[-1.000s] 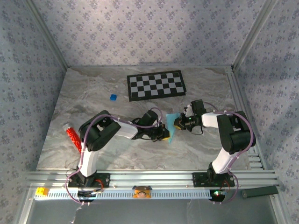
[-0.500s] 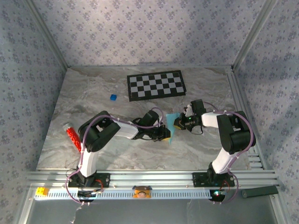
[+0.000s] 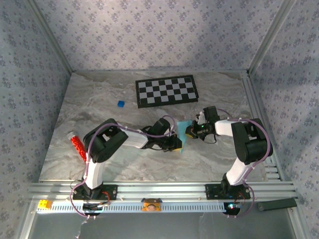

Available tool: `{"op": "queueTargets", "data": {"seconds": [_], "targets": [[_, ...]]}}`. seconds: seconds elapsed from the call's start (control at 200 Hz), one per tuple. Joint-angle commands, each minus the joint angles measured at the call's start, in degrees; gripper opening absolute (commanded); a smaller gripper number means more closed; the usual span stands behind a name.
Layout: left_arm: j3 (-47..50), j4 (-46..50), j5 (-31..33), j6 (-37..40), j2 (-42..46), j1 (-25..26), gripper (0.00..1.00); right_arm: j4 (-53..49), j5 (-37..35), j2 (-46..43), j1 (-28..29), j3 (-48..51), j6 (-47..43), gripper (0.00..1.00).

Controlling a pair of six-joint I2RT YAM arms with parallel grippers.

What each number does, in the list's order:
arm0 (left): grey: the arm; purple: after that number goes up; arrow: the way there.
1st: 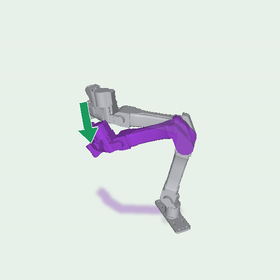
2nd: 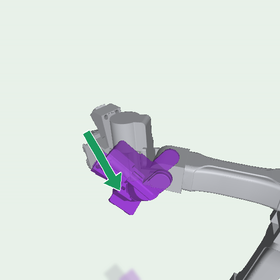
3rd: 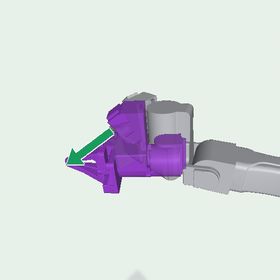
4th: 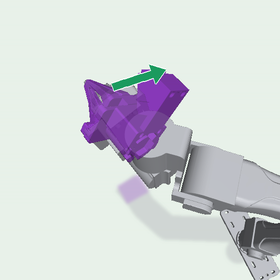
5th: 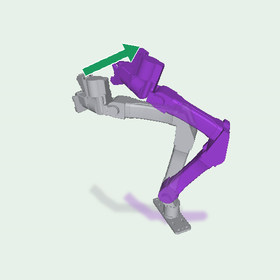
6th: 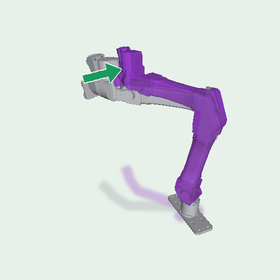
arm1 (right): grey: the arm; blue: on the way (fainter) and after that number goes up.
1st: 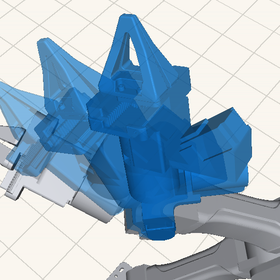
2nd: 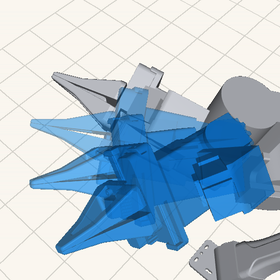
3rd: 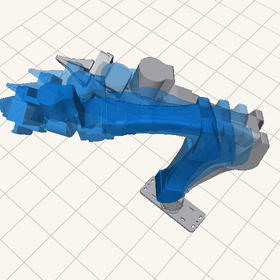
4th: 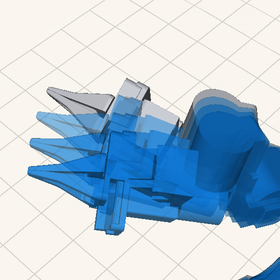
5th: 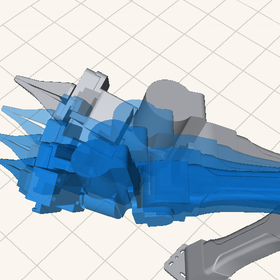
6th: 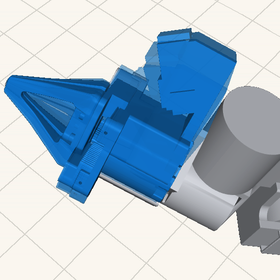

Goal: Fold a paper plane with a square sheet of paper (pick it up from the middle)
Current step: Fold the wing for the fifth time at the center of the table.

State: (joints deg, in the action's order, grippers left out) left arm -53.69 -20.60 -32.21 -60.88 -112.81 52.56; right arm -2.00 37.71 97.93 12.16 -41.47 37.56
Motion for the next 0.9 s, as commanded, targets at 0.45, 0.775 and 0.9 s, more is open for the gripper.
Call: {"op": "queueTargets", "data": {"seconds": [0.45, 0.775, 0.9], "targets": [[1.3, 10.9, -4.1, 3.1, 0.5, 2.2, 0.07, -5.5, -6.6, 3.2, 0.4, 0.9, -1.1, 0.05], [1.3, 12.0, -4.2, 3.7, 1.0, 2.6, 0.0, -5.4, -6.6, 3.4, 0.4, 1.0, -1.1, 0.05], [1.6, 12.7, -3.6, 3.9, 1.2, 2.6, 0.09, -5.4, -6.6, 3.5, 0.4, 0.9, -1.1, 0.05]]}}
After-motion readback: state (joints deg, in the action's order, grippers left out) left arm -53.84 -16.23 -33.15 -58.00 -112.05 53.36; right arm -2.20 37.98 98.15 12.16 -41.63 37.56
